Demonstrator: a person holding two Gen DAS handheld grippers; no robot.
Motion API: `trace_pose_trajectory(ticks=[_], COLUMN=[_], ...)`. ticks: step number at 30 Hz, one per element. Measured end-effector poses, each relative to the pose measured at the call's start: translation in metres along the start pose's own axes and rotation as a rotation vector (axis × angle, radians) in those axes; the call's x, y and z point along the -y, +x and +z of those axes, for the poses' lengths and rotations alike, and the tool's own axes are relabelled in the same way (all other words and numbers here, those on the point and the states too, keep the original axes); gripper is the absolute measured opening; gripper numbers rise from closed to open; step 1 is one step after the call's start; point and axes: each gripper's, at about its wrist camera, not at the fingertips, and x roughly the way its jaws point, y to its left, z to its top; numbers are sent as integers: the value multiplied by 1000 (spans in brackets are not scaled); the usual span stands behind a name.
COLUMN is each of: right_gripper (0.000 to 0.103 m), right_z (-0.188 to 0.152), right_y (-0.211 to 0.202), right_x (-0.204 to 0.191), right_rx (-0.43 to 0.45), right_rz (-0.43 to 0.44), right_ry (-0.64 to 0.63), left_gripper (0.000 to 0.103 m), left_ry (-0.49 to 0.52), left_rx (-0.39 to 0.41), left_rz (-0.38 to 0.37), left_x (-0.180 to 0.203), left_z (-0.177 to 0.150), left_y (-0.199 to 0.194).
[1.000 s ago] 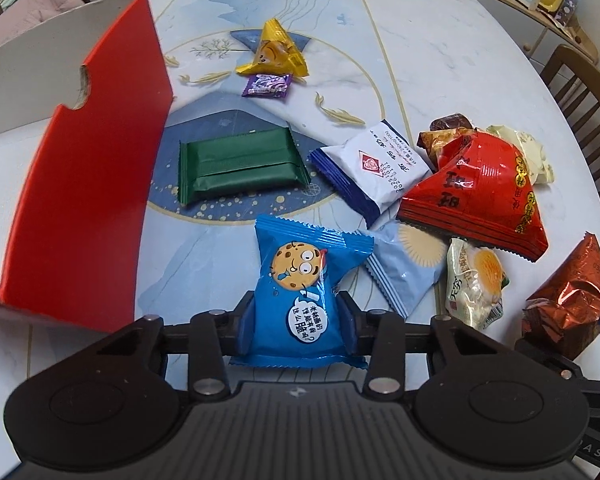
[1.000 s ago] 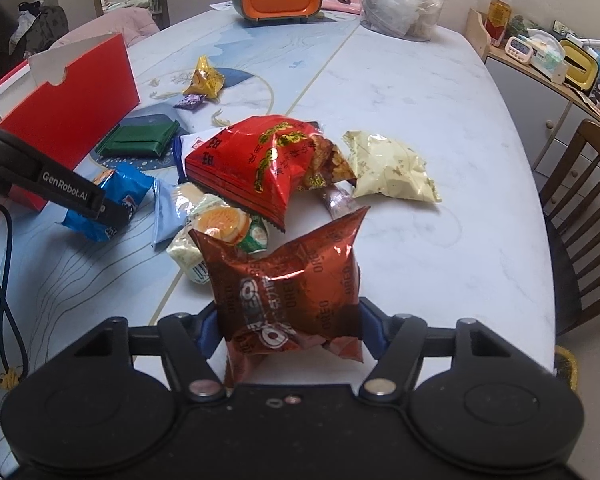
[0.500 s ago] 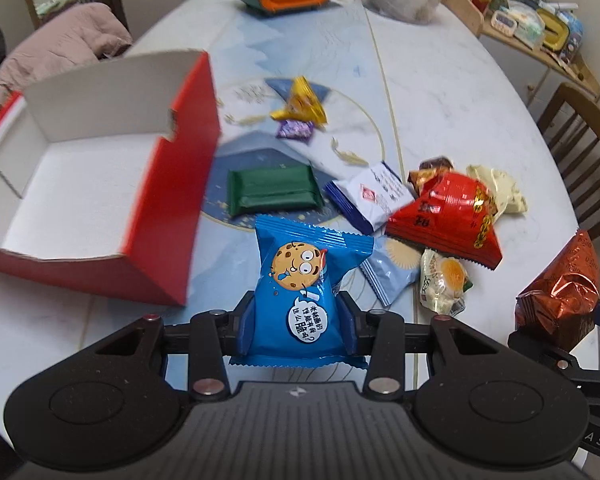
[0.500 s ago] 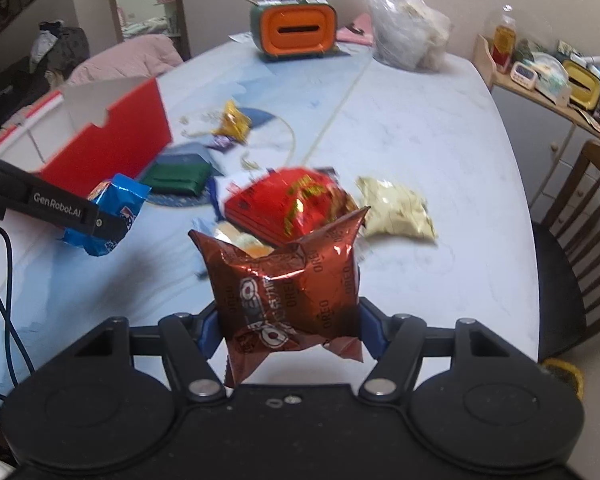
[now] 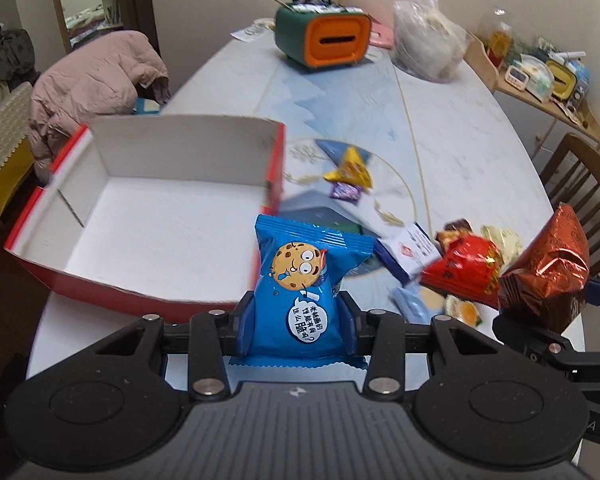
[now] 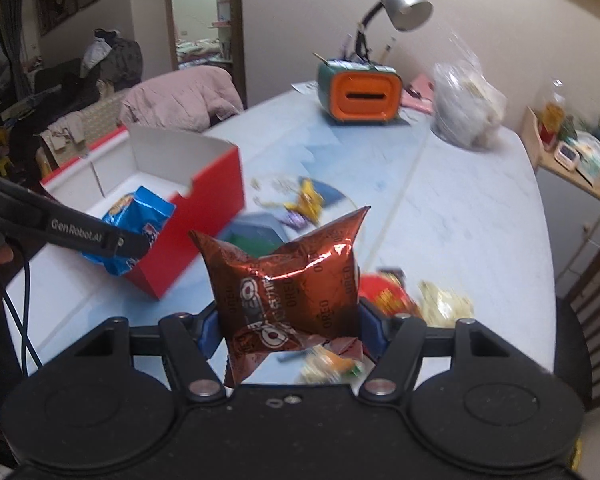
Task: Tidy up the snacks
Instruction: 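Carry the blue packet and copper-brown bag with both tools over the open box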
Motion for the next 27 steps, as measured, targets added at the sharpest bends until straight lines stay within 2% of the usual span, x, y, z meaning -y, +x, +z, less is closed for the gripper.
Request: trace_pose_trajectory(ticks=[8, 15, 27], right_gripper=[66, 66, 66], right_z=[43, 72, 110], right_y=[15, 46, 121], right_x=[-44, -85, -149], right_rx=[24, 8, -75], right_rz=[26, 39, 49], right_ry=[-15, -32, -55], left_gripper=[42, 42, 42], left_ry=[-10, -23, -44], left_rx=[31, 43, -11], left_rz=[6, 39, 108], left_x=[-52, -103, -191], left_z=[16, 28, 50], left_y=[-9, -6, 27])
